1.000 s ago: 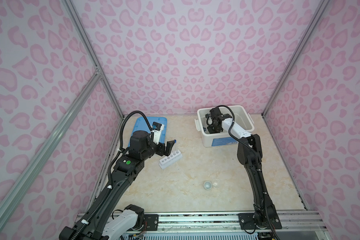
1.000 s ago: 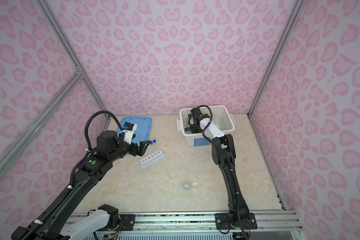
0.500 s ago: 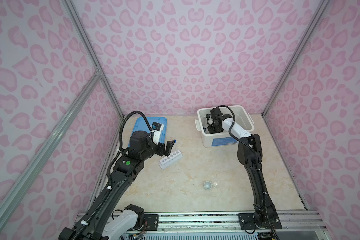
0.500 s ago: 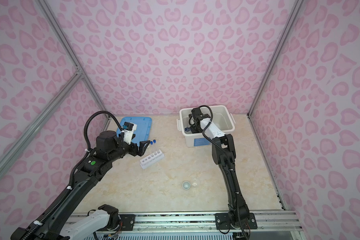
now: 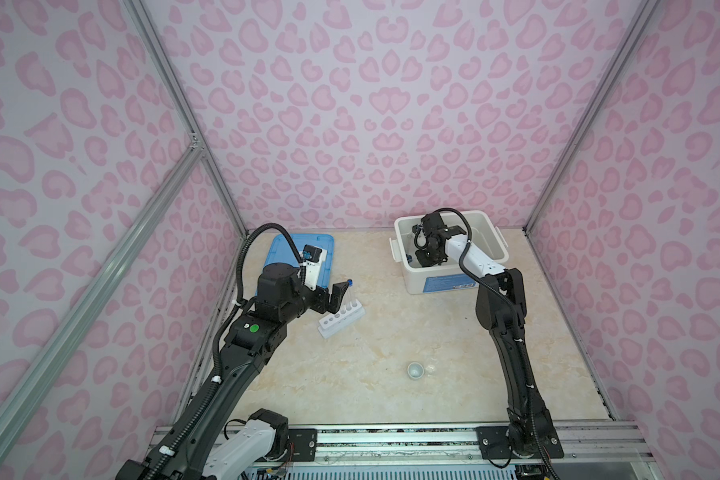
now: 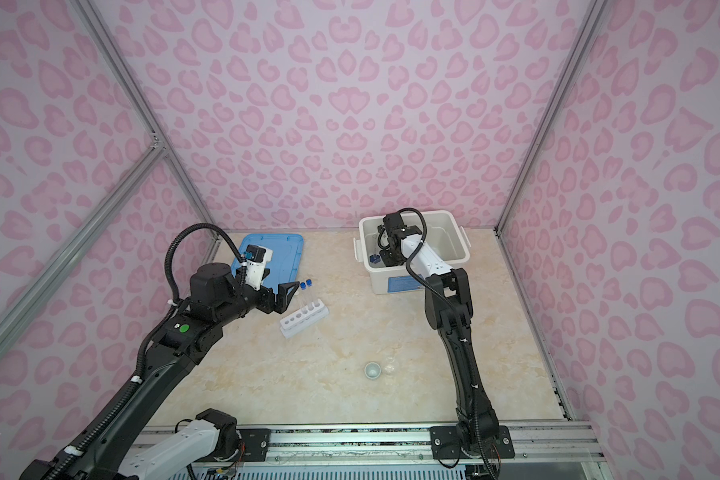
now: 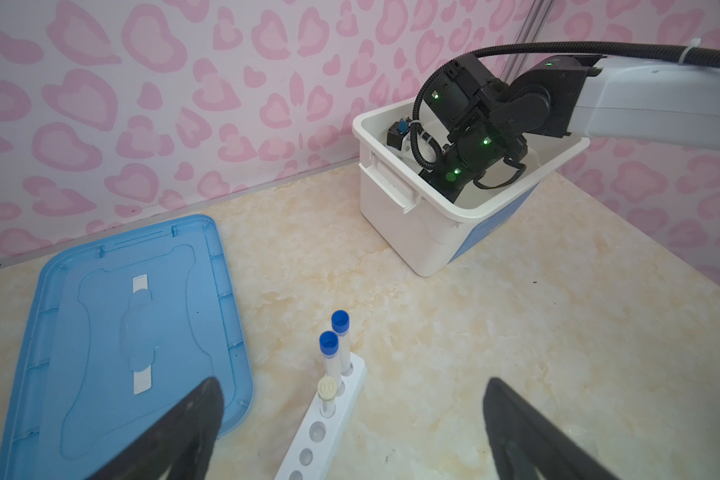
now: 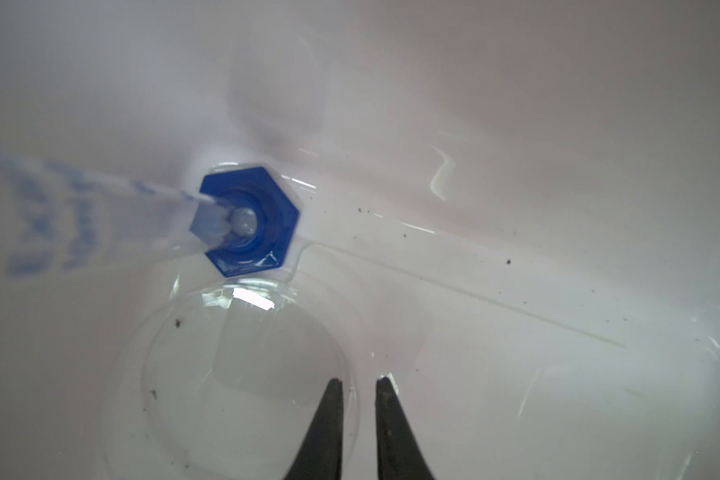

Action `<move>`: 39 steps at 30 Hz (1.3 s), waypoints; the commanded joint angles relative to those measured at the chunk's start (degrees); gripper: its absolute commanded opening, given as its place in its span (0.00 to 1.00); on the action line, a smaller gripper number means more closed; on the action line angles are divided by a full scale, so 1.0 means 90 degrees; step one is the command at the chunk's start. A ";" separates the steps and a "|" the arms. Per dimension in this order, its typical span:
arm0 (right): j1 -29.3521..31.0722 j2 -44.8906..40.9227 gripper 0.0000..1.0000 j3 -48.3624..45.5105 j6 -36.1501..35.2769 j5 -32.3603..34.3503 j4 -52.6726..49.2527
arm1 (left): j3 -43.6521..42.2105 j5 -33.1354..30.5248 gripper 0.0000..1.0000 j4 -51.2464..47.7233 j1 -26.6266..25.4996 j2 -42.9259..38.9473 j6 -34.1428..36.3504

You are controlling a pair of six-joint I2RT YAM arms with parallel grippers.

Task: Organize the chemistry lab equipment
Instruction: 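Open the right gripper and release the petri dish in the bin, then move the right gripper out of the bin toward the small white cup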

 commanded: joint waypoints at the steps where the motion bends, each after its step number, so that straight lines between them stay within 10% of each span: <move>1: -0.0002 -0.0094 0.18 0.0028 -0.0014 -0.0037 -0.0020 | -0.0018 -0.0011 0.99 0.0088 0.0007 -0.0068 -0.0011; 28: -0.0059 -0.2005 0.23 -0.0640 0.0044 0.0100 -0.0173 | -0.0219 0.0417 0.99 0.0386 0.0004 -0.0327 0.0023; 39: 0.0326 -0.4098 0.25 -0.2830 0.0326 0.0430 0.0372 | -0.0378 0.0863 0.99 0.0548 0.0007 -0.0339 -0.0011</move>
